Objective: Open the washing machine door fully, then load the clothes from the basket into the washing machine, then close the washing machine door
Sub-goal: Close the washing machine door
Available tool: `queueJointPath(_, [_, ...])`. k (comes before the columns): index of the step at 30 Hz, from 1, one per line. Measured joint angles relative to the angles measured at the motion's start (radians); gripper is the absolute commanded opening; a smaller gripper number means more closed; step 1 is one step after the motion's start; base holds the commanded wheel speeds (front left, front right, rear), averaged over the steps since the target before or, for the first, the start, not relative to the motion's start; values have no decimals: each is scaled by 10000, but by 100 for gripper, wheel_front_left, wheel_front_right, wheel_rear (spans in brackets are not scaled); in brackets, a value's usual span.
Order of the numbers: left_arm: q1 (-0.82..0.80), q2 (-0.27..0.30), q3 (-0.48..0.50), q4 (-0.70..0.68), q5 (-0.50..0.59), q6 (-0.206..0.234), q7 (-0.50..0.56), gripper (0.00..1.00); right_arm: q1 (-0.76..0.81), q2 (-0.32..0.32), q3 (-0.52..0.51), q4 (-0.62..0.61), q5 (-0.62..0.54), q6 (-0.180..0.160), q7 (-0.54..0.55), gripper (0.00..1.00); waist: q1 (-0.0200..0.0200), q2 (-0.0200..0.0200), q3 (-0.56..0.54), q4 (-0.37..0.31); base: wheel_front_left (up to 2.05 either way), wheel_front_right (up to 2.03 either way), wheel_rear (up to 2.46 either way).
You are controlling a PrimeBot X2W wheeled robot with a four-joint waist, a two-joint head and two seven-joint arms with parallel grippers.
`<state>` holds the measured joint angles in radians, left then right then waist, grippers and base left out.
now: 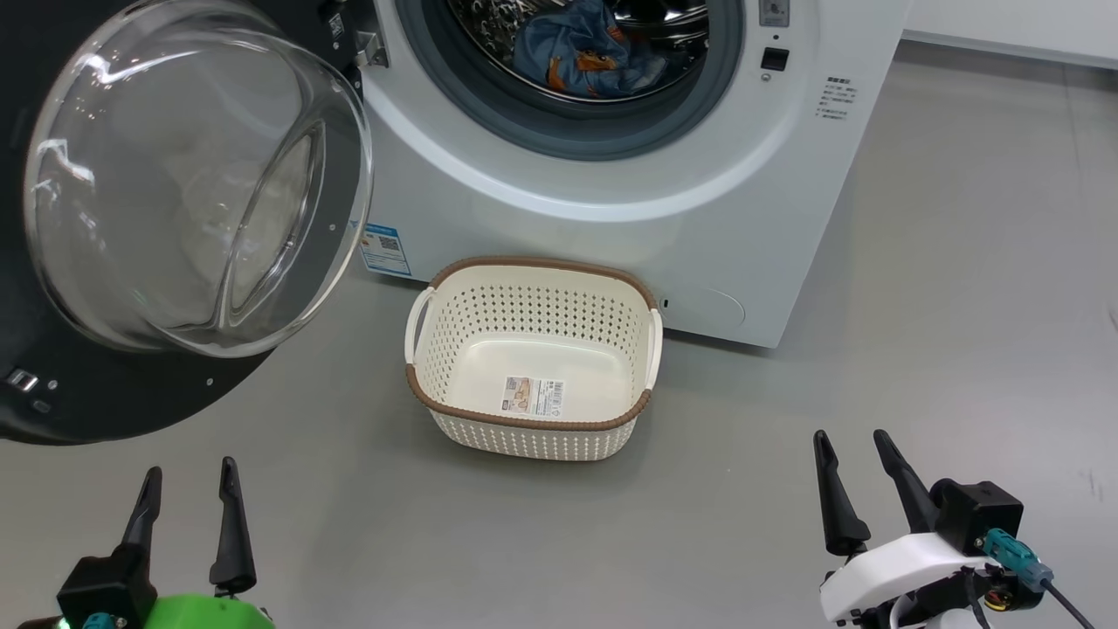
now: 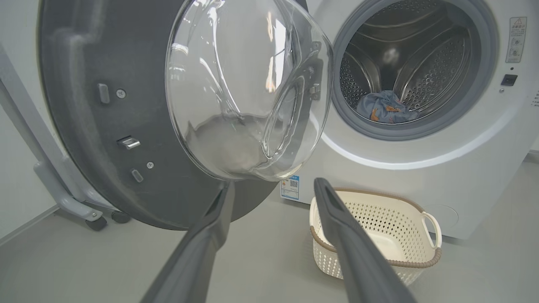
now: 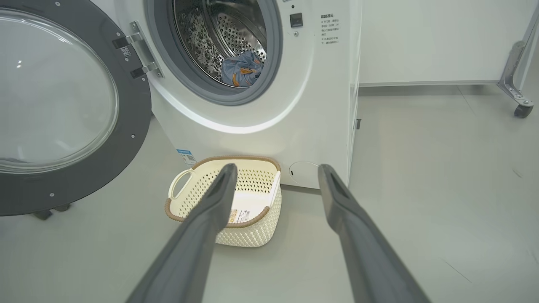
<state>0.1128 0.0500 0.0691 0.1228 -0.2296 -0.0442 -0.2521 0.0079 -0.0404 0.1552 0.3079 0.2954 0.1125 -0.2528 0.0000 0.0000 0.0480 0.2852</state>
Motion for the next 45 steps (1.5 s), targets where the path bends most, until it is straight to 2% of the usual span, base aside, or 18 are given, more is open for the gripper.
queueJointPath(23, [5,-31,234,-8,-12,196,0,100,-221,-2,238,46,-153,4,0,100,0,0,284,1106,0,0,0])
queueJointPath(45, [12,-46,456,-31,-13,360,0,100,-407,-8,481,240,-159,12,0,100,0,0,261,1321,0,0,0])
